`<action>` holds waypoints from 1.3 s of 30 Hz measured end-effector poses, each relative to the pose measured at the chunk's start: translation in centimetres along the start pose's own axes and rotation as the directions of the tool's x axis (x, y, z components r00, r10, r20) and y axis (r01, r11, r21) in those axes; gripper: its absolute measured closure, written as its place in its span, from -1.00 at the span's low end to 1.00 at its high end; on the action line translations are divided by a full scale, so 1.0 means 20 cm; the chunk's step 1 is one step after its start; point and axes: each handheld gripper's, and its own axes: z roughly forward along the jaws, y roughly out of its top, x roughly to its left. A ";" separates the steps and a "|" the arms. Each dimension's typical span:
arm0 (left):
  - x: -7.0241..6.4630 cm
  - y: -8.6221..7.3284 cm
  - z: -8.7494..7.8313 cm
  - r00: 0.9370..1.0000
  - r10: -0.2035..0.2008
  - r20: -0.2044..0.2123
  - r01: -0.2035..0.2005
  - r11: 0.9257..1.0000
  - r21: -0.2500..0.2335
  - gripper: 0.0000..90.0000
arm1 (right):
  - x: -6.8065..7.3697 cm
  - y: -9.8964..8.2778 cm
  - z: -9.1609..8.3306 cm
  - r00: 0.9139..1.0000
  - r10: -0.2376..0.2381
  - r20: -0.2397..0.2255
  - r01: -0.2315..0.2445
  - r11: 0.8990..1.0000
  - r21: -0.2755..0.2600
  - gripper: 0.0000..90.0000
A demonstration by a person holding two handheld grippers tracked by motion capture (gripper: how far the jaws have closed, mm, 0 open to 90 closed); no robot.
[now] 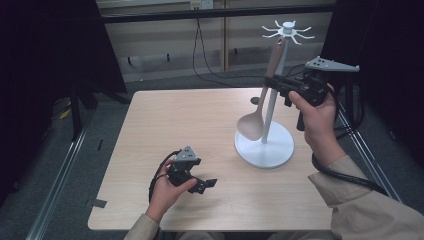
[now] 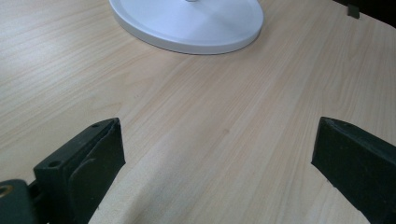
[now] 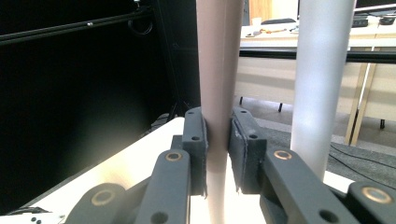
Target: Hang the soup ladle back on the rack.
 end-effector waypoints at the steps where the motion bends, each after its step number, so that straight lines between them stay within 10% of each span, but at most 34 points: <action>1: 0.00 0.00 0.00 1.000 0.002 0.000 -0.002 1.000 0.001 -0.95 | 0.00 0.00 0.00 1.000 -0.001 0.000 0.001 1.000 0.003 0.73; 39: 0.01 0.00 -0.01 1.000 -0.004 -0.010 0.004 1.000 0.009 -0.95 | 0.00 -0.03 0.01 1.000 -0.027 0.003 0.027 0.999 -0.023 0.34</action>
